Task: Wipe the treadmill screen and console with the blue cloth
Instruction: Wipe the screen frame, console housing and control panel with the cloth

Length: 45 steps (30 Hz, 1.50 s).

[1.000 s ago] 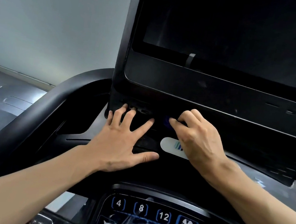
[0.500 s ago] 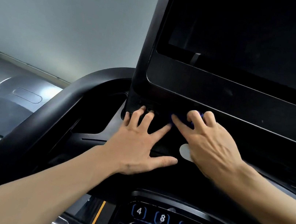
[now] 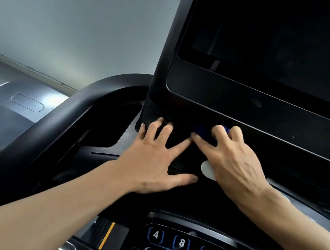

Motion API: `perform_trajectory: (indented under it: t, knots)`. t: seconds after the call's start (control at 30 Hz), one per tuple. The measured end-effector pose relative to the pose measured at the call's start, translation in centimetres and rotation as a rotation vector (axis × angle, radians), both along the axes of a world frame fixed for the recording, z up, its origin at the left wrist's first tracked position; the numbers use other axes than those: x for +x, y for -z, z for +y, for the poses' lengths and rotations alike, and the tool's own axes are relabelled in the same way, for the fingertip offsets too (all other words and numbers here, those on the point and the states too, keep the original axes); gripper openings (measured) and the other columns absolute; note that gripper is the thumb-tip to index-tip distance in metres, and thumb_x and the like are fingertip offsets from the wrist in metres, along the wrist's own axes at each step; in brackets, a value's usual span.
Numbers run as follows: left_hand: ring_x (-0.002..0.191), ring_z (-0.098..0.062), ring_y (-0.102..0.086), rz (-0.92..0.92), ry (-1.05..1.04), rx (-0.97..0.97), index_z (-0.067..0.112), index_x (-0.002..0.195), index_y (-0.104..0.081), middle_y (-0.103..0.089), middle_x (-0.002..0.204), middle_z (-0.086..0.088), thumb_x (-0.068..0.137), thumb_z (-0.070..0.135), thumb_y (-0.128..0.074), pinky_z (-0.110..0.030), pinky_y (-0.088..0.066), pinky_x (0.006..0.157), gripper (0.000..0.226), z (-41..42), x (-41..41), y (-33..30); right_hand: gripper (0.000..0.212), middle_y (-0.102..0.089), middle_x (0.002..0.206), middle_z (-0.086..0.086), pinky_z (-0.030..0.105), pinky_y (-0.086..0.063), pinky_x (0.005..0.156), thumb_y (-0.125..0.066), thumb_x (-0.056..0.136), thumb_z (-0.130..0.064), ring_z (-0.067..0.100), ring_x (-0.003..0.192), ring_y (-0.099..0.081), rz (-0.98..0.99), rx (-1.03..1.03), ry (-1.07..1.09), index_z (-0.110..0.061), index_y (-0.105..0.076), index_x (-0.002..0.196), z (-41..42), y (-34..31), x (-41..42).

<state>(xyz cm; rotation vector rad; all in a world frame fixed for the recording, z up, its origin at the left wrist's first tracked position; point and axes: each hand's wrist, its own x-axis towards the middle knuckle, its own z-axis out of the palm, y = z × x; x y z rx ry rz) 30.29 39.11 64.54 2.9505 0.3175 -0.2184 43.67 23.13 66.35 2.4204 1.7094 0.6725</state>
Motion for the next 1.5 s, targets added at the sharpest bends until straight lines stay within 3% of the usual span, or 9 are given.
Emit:
perform_trajectory:
  t: [0.23,0.4,0.53,0.67,0.83,1.03,1.13,1.3,1.5]
  knots:
    - [0.151,-0.031,0.000,-0.075,-0.051,0.099,0.042,0.158,-0.018,-0.014,0.160,-0.008,0.077,0.092,0.001,-0.062,-0.008,0.122,0.097,-1.2,0.4,-1.1,0.070,-0.052,0.106,0.013,0.029,-0.028,0.048,-0.059,0.076,-0.003,0.031,0.079,-0.044,0.051,0.002,0.154,-0.016,-0.054,0.145,-3.7,-0.1,0.6]
    - [0.151,-0.030,-0.001,-0.121,-0.050,0.036,0.034,0.155,-0.030,-0.012,0.159,-0.003,0.082,0.088,-0.007,-0.057,-0.022,0.122,0.093,-2.0,1.4,-0.9,0.078,-0.053,0.112,0.008,0.030,-0.029,0.053,-0.077,0.071,-0.030,0.029,0.086,-0.048,0.094,-0.026,0.155,-0.021,-0.053,0.144,0.0,0.2,-0.2]
    - [0.152,-0.029,0.004,-0.081,-0.013,0.049,0.037,0.159,-0.016,-0.008,0.161,-0.002,0.081,0.087,-0.008,-0.052,-0.024,0.123,0.093,-1.7,0.9,-0.5,0.068,-0.052,0.111,0.009,0.030,-0.032,0.052,-0.051,0.078,-0.015,0.030,0.084,-0.045,0.137,-0.015,0.183,-0.019,-0.051,0.146,-3.6,0.2,0.6]
    - [0.151,-0.034,0.011,-0.034,0.011,0.045,0.046,0.158,0.000,-0.001,0.162,-0.005,0.074,0.094,-0.006,-0.059,-0.012,0.124,0.096,-2.1,1.1,-0.5,0.078,-0.049,0.108,0.004,0.035,-0.046,0.049,-0.058,0.073,0.002,0.024,0.082,-0.035,0.209,0.036,0.213,-0.026,-0.053,0.145,-7.5,0.5,2.3]
    - [0.150,-0.038,0.016,0.013,0.008,0.053,0.049,0.156,0.007,0.005,0.162,-0.006,0.064,0.104,-0.013,-0.065,-0.006,0.122,0.108,-2.6,1.6,-0.2,0.062,-0.049,0.110,-0.004,0.038,-0.050,0.064,-0.031,0.085,-0.013,0.018,0.085,-0.029,0.320,0.033,0.107,-0.033,-0.061,0.136,-6.8,0.9,2.9]
    - [0.149,-0.037,0.021,0.016,0.002,0.056,0.050,0.154,0.013,0.008,0.160,-0.005,0.063,0.105,-0.014,-0.064,-0.002,0.123,0.110,-2.6,1.7,0.1,0.077,-0.053,0.118,-0.011,0.029,-0.047,0.070,-0.062,0.076,0.007,0.020,0.085,-0.036,0.418,0.017,0.070,-0.035,-0.057,0.140,-8.8,0.7,4.2]
    - [0.149,-0.038,0.020,0.025,0.002,0.066,0.050,0.154,0.014,0.010,0.159,-0.006,0.062,0.105,-0.014,-0.065,-0.003,0.122,0.110,-2.6,1.8,0.1,0.075,-0.057,0.116,-0.009,0.038,-0.047,0.066,-0.064,0.072,0.006,0.020,0.086,-0.037,0.383,0.005,0.023,-0.029,-0.059,0.138,-7.2,0.6,3.8]
    - [0.149,-0.039,0.018,0.018,-0.003,0.081,0.050,0.154,0.013,0.009,0.160,-0.006,0.060,0.105,-0.012,-0.065,-0.006,0.122,0.112,-2.6,1.9,0.0,0.055,-0.057,0.111,-0.007,0.034,-0.032,0.072,-0.067,0.078,-0.008,0.023,0.092,-0.043,0.334,-0.027,0.127,-0.024,-0.063,0.131,-5.6,0.2,2.2]
    - [0.149,-0.039,0.020,0.033,0.001,0.056,0.050,0.154,0.011,0.010,0.160,-0.006,0.061,0.105,-0.015,-0.066,-0.004,0.122,0.111,-2.6,1.9,-0.2,0.054,-0.054,0.103,-0.003,0.038,-0.027,0.074,-0.047,0.073,-0.007,0.024,0.092,-0.042,0.299,-0.063,0.306,-0.023,-0.066,0.122,-7.6,-0.4,1.6]
